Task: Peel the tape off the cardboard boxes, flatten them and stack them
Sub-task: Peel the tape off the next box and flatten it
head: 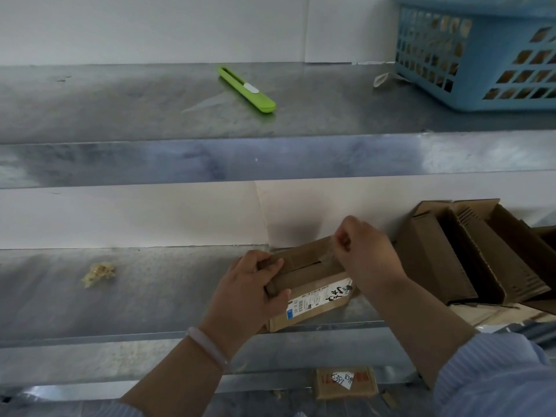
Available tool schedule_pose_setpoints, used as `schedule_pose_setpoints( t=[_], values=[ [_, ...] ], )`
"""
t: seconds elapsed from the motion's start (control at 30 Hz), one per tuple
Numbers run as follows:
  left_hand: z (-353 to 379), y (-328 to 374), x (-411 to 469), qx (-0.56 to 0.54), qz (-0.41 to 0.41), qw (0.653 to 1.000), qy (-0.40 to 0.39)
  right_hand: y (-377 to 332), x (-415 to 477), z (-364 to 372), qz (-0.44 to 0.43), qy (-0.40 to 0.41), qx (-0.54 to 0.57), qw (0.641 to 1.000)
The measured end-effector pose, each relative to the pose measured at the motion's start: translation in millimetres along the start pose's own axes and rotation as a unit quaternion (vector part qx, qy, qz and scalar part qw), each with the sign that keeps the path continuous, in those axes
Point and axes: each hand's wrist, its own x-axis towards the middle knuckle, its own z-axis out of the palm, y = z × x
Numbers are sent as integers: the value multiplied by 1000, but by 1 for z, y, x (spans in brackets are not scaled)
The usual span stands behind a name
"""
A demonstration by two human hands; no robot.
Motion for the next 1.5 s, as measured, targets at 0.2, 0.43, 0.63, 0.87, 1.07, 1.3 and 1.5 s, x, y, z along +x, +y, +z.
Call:
schedule_pose_setpoints(
  t=[0.2,0.43,0.63,0.87,1.07,1.3,1.5],
  values=[
    [1,2,2,25,9,999,18,-2,-8,20,-88,-93,-83,988],
    [4,25,20,26,57,998,31,1,-4,27,1,-82,-97,992],
    [23,24,22,75,42,996,29,-4,-4,21,37,-94,-94,990],
    [22,22,22,70,50,996,26,32,12,-22,231,68,258,936],
    [24,22,22,72,54,996,30,46,-5,-16,49,37,46,997],
    [22,21,24,66,62,995,28,45,-8,-9,89,-21,99,991],
    [23,20,24,74,67,995,28,40,-1,-5,80,-92,-41,992]
  ],
)
